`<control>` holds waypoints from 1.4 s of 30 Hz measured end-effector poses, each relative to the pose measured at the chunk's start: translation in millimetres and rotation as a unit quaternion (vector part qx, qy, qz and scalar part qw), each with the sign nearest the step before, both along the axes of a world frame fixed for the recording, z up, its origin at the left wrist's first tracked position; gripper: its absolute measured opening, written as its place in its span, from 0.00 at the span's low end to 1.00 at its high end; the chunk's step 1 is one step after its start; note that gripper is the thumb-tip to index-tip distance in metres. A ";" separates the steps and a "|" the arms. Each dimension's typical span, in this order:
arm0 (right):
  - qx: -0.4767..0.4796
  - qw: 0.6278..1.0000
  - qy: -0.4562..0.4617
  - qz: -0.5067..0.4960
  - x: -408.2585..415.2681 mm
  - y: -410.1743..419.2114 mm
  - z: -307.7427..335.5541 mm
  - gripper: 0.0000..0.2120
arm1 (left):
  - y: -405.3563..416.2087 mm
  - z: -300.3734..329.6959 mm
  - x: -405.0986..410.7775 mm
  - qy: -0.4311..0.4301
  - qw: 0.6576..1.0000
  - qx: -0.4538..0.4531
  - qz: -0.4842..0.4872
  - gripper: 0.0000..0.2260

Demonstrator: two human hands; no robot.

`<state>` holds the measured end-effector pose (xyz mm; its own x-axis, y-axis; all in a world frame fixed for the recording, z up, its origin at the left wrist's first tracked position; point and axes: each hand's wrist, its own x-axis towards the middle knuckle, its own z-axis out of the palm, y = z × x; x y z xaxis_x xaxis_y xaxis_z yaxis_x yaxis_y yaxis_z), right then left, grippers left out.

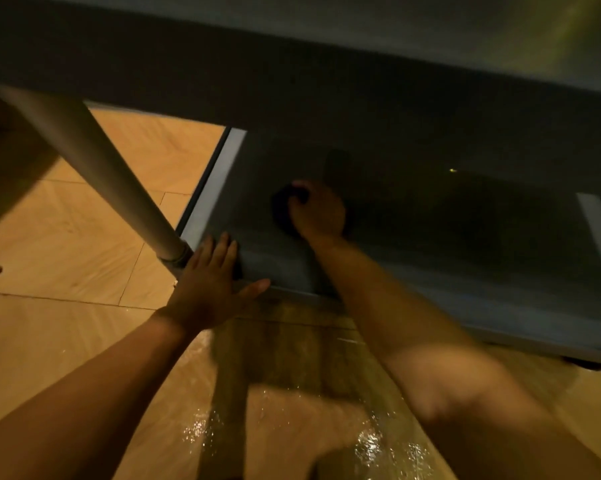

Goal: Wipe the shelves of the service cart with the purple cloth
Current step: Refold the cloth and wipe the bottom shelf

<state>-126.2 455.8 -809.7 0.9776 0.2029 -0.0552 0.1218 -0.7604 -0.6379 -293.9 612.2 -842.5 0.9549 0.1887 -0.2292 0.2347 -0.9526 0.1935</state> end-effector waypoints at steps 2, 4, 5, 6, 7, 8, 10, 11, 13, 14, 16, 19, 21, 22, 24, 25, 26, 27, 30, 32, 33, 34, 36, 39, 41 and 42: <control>-0.051 0.996 0.000 0.070 -14.2 15.0 3.0 0.24 | -0.7 -0.2 -0.8 -0.024 0.998 -0.043 0.025 0.53; -0.094 0.987 0.003 0.129 -25.5 4.3 5.6 0.25 | 0.3 -0.5 -1.0 -0.044 0.996 -0.069 0.046 0.55; -0.108 0.980 0.001 0.167 -37.4 -9.3 7.1 0.25 | -0.6 -1.2 -0.5 -0.043 0.996 -0.069 0.046 0.55; -0.117 0.972 -0.004 0.202 -53.5 -23.9 7.9 0.26 | 1.0 -1.9 0.9 -0.033 0.997 -0.059 0.038 0.56; -0.127 0.966 -0.013 0.227 -69.1 -44.2 8.1 0.26 | -0.5 -3.9 3.8 -0.019 0.999 -0.043 0.026 0.57; -0.127 0.962 -0.021 0.240 -80.5 -60.7 8.3 0.27 | 2.2 -4.6 6.0 -0.007 0.999 -0.027 0.021 0.58; -0.133 0.966 -0.028 0.219 -89.4 -95.9 6.4 0.30 | 2.9 -3.5 10.0 -0.004 0.999 -0.015 0.031 0.58; -0.150 0.969 -0.032 0.191 -88.0 -115.8 7.1 0.31 | -0.3 -4.1 12.7 -0.014 0.999 -0.011 0.043 0.58; -0.206 0.968 -0.047 0.136 -83.5 -159.9 7.3 0.32 | -11.7 -4.1 12.7 -0.026 0.998 0.003 0.065 0.56; -0.237 0.965 -0.050 0.102 -80.4 -187.0 6.1 0.32 | -18.9 -4.1 14.4 -0.017 0.997 0.015 0.070 0.56; -0.280 0.959 -0.035 0.004 -76.0 -248.0 4.4 0.32 | -28.6 -5.1 20.9 0.030 0.996 0.038 0.079 0.56; -0.299 0.945 0.004 -0.133 -66.1 -331.4 11.0 0.31 | -27.3 9.4 30.5 0.085 0.994 0.033 0.056 0.55; -0.271 0.944 0.034 -0.187 -56.1 -349.6 16.8 0.29 | -27.4 20.9 31.7 0.039 0.999 -0.004 0.004 0.52; -0.249 0.948 0.040 -0.195 -50.6 -342.7 19.0 0.28 | -37.4 25.5 29.2 0.017 0.999 -0.029 -0.019 0.50; -0.190 0.967 0.016 -0.169 -45.5 -300.2 19.7 0.28 | -76.0 26.5 26.3 0.022 0.995 -0.070 -0.060 0.49; -0.160 0.978 -0.008 -0.130 -46.5 -270.3 18.5 0.28 | -101.5 23.9 27.8 0.044 0.994 -0.075 -0.070 0.49; -0.144 0.986 -0.026 -0.075 -50.1 -236.0 16.3 0.29 | -122.2 21.4 30.9 0.068 0.993 -0.060 -0.074 0.49; -0.160 0.986 -0.032 -0.019 -59.2 -210.9 9.4 0.30 | -141.4 15.4 30.8 0.084 0.993 -0.032 -0.071 0.49; -0.237 0.970 -0.037 0.037 -72.6 -192.4 1.5 0.33 | -148.9 10.8 31.8 0.070 0.995 0.045 -0.063 0.49; -0.253 0.967 -0.036 -0.006 -69.9 -236.3 3.0 0.33 | -145.1 9.3 31.3 0.072 0.994 0.045 -0.068 0.49; -0.264 0.963 -0.029 -0.042 -67.8 -267.7 4.8 0.32 | -145.0 9.8 30.8 0.073 0.994 0.040 -0.067 0.49; -0.276 0.957 -0.018 -0.083 -64.0 -302.5 7.6 0.31 | -145.9 11.7 32.1 0.072 0.995 0.035 -0.066 0.50; -0.309 0.933 0.021 -0.181 -56.6 -371.7 11.9 0.26 | -146.6 11.3 32.7 0.074 0.995 0.028 -0.066 0.51; -0.338 0.885 0.079 -0.311 -40.0 -434.1 22.7 0.18 | -145.7 7.8 31.8 0.078 0.994 0.035 -0.065 0.52; -0.330 0.869 0.114 -0.351 -28.2 -441.6 26.9 0.15 | -144.3 5.5 32.2 0.075 0.994 0.041 -0.062 0.53; -0.322 0.865 0.122 -0.364 -23.5 -440.5 26.6 0.16 | -144.2 4.4 33.0 0.068 0.995 0.038 -0.063 0.53</control>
<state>-149.7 15.3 -783.1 0.7770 -0.6110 -0.1512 -0.6172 -0.7868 0.0078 -260.9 468.0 -838.1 0.9333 0.0920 -0.3470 0.1321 -0.9868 0.0935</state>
